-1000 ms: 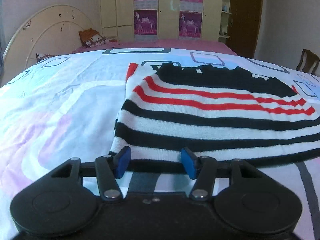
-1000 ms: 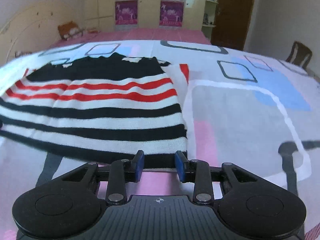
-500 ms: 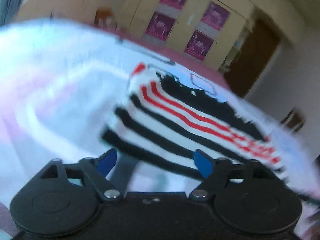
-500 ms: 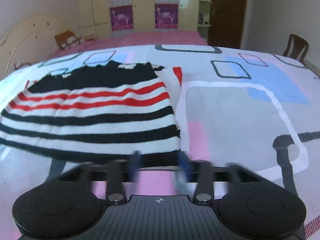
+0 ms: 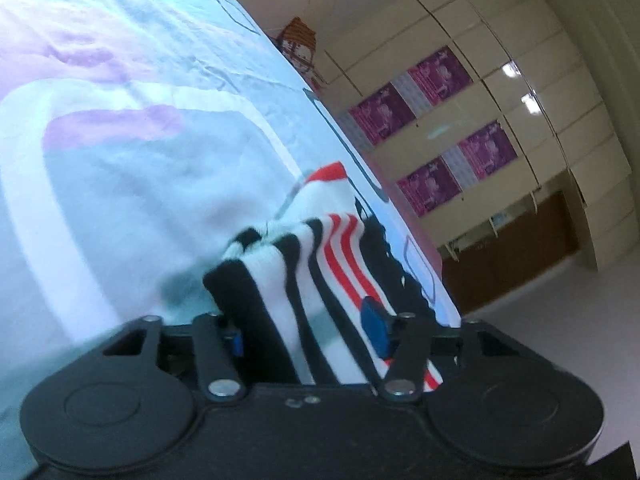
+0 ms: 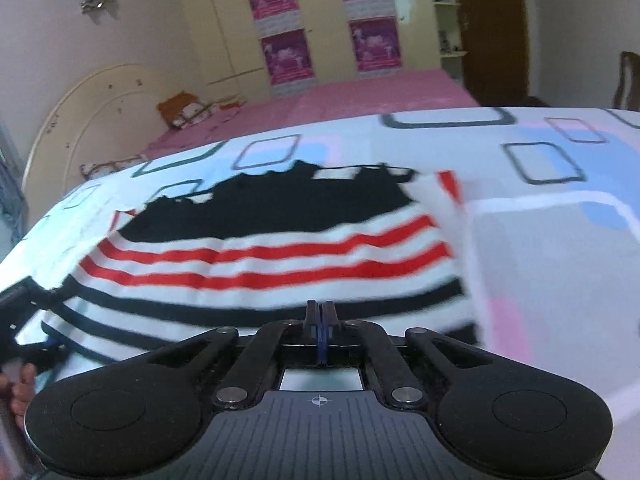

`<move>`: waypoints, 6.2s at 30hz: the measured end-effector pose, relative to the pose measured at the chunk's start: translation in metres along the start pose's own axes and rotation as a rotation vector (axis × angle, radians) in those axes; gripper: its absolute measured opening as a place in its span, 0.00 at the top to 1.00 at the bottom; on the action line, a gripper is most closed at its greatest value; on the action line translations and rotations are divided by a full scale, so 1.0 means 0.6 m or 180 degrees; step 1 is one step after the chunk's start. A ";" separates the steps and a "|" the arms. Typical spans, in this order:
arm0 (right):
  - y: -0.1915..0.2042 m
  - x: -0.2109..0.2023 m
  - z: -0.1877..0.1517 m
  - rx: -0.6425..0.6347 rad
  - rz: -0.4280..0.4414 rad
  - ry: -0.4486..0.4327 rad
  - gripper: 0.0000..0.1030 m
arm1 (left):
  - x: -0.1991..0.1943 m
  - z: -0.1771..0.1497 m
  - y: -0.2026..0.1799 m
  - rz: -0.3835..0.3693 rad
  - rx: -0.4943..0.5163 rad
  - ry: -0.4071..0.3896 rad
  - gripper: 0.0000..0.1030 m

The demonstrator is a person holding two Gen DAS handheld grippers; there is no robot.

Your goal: Fold small clothes

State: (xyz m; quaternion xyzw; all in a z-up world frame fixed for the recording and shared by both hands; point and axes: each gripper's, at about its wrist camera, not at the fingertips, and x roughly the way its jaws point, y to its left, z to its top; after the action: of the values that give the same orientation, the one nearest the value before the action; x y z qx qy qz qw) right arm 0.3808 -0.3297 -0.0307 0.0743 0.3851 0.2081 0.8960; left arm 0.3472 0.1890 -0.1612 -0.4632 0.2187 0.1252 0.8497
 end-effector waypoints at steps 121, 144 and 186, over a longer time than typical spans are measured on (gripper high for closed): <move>-0.211 -0.073 0.014 0.0920 0.0435 0.0490 0.60 | 0.092 -0.171 -0.269 -0.0542 0.2349 0.1676 0.84; -0.151 -0.141 0.002 0.0148 -0.0018 0.0001 0.95 | 0.005 -0.181 -0.267 -0.0428 0.2618 0.1162 0.84; -0.179 0.178 0.148 -0.0548 -0.0530 0.0423 0.89 | 0.306 -0.200 -0.417 -0.0419 0.3403 0.1556 0.69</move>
State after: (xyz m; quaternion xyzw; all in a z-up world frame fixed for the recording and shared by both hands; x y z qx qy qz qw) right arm 0.5446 -0.3782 -0.0708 -0.0491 0.4290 0.1698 0.8858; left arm 0.5809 -0.0453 -0.1247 0.0011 0.4117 -0.1658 0.8961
